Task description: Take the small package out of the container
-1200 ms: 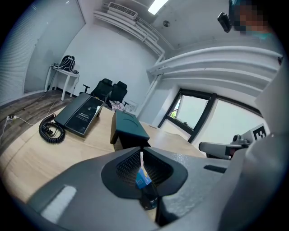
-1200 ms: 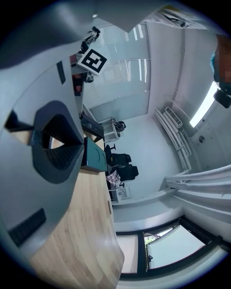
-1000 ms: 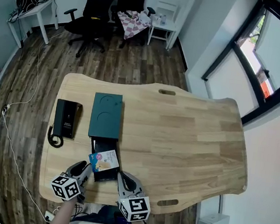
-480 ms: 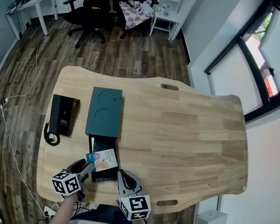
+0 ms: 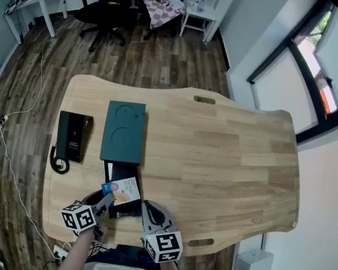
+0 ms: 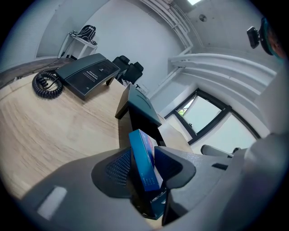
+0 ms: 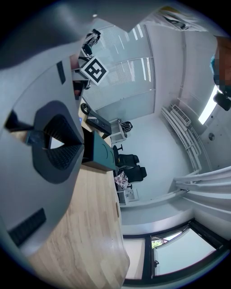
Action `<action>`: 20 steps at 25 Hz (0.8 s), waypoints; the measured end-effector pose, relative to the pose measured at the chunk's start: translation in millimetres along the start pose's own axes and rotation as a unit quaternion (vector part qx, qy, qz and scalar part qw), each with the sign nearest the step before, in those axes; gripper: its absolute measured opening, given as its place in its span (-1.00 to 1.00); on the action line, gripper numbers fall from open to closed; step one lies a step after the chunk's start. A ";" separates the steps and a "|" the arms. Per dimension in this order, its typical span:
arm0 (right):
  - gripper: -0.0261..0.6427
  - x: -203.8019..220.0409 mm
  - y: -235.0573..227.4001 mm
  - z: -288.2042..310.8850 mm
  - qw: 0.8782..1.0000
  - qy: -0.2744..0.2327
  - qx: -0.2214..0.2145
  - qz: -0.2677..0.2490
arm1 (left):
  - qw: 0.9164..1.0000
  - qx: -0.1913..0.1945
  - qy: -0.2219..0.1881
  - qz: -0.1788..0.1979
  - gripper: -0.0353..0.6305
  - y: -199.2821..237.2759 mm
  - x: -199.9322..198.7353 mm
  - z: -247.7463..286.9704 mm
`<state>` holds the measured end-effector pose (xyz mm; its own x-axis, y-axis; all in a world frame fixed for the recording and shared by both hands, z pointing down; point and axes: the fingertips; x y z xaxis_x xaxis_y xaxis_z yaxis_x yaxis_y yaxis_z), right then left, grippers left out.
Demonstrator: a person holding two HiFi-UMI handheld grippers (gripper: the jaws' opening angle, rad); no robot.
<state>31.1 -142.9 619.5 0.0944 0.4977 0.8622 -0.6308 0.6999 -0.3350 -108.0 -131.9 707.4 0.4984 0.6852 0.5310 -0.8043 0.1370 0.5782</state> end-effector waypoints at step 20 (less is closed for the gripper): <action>-0.90 -10.0 11.9 -0.1 0.999 -0.005 0.014 -0.029 | 0.999 0.014 0.007 -0.032 -0.54 9.4 -5.0 -23.4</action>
<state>22.7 -139.5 606.9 0.1247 0.4511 0.8837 -0.6449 0.7137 -0.2733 -125.6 -117.3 695.7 0.5431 0.6862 0.4839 -0.7620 0.1606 0.6274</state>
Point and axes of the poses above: the fingertips, and each gripper's own axes: z forward along the fingers, y to its left, x out of its underside, and after that the axes turned 11 degrees about -x, right-handed
